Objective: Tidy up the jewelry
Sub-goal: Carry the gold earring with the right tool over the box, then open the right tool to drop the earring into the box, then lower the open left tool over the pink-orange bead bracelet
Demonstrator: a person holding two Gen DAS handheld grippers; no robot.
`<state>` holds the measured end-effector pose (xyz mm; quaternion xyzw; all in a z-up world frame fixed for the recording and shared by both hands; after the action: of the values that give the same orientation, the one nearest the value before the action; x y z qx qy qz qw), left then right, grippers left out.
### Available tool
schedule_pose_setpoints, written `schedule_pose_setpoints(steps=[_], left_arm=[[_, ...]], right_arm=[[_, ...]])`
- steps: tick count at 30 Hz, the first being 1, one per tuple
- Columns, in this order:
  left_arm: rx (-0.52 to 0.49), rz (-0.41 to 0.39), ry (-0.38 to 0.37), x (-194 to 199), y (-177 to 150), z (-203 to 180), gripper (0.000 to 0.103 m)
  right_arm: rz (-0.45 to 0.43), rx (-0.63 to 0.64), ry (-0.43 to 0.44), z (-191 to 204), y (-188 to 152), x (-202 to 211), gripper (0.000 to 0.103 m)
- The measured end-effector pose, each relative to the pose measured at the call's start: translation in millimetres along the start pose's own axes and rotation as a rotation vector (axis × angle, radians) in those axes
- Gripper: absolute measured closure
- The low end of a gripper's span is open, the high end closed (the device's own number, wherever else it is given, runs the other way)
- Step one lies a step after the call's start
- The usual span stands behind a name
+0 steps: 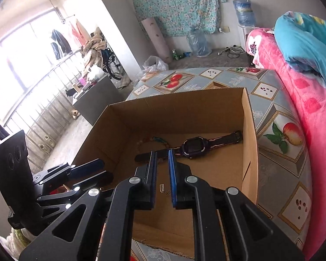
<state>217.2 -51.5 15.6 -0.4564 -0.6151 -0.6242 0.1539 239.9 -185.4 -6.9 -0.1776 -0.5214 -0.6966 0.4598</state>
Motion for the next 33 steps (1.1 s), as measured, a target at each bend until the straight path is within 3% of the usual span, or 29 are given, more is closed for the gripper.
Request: schedule_pose_setpoints(steps=[11,17,20,23,26,29,33], left_arm=[[0.043,-0.113,0.016,56.9,-1.0,12.6,0.069],[0.069,-0.179,0.029,97.9,-21.8,22.0,0.060],[0.098,-0.198,0.031,115.4,-41.0,29.4,0.057],[0.116,-0.205,0.030,127.1,-66.5,34.3,0.054],[0.129,-0.160,0.045,123.0,-95.9,34.8,0.050],[0.168,-0.047,0.081,102.8,-125.8,34.2,0.050],[0.185,0.099,0.161,69.9,-156.6,28.4,0.050]], right_arm=[[-0.091,-0.001,0.023,6.1,-12.1,45.6,0.091],[-0.135,0.023,0.051,16.3,-37.7,83.1,0.091],[-0.152,0.048,0.061,24.8,-57.2,100.3,0.074],[-0.147,0.060,0.075,31.8,-78.1,107.9,0.070],[-0.103,0.050,0.091,34.9,-104.7,100.8,0.070],[-0.024,0.021,0.093,35.1,-131.0,78.4,0.070],[0.097,-0.028,0.025,29.3,-159.1,43.5,0.069]])
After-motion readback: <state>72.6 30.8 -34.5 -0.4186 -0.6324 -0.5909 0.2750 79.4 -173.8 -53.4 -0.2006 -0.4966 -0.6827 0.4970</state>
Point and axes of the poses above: each gripper's, at about its wrist camera, not at the fingertips, and x roughly against the way its jaws point, z to its left, y to its top, the point moved 9 cm from there along -x, roughly the way its jaws point, and after that the axes turned 8 degrees about z, right-handed, at the moved point
